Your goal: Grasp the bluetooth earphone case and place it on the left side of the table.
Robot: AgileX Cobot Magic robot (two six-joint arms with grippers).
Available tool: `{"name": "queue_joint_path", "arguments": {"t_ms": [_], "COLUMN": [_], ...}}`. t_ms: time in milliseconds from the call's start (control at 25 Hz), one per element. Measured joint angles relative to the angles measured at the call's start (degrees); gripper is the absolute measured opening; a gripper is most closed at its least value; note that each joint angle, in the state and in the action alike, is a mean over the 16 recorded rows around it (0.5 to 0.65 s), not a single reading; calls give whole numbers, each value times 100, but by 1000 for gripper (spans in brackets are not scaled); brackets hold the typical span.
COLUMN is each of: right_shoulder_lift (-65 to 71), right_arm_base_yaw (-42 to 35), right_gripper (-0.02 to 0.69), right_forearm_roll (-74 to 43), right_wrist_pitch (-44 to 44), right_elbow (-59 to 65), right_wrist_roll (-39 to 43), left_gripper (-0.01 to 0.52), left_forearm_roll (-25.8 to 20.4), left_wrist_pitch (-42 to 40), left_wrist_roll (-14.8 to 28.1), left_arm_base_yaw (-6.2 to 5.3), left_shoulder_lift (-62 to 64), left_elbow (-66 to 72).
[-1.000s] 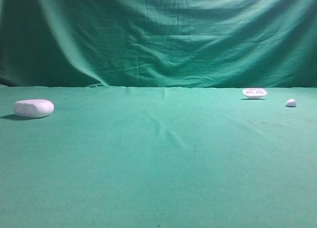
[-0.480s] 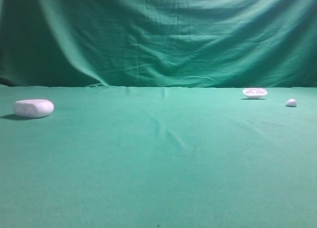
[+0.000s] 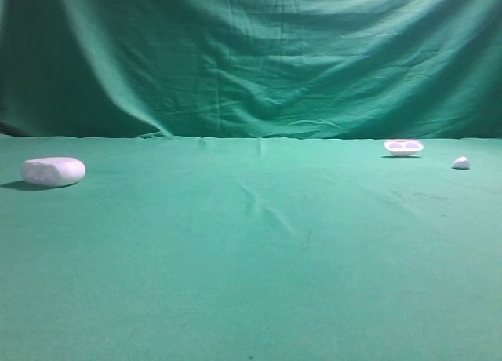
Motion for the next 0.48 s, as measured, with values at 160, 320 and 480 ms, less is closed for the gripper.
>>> {"name": "queue_joint_path", "arguments": {"t_ms": [160,320,480], "right_shoulder_lift": [-82,-98,-99], "right_arm_base_yaw": [-9,-9,-9], "right_gripper": [0,0,0], "right_forearm_roll": [102,220,312], "right_wrist_pitch": [-22,-76,-135], "right_elbow": [258,468,611], "right_wrist_roll": [0,0,-3], "left_gripper": [0,0,0], "left_forearm_roll": [0,0,0], "left_wrist_pitch": [0,0,0], "left_wrist_roll": [0,0,0], "left_arm_base_yaw": [0,0,0], "left_shoulder_lift": [0,0,0], "left_elbow": [0,0,0]}}
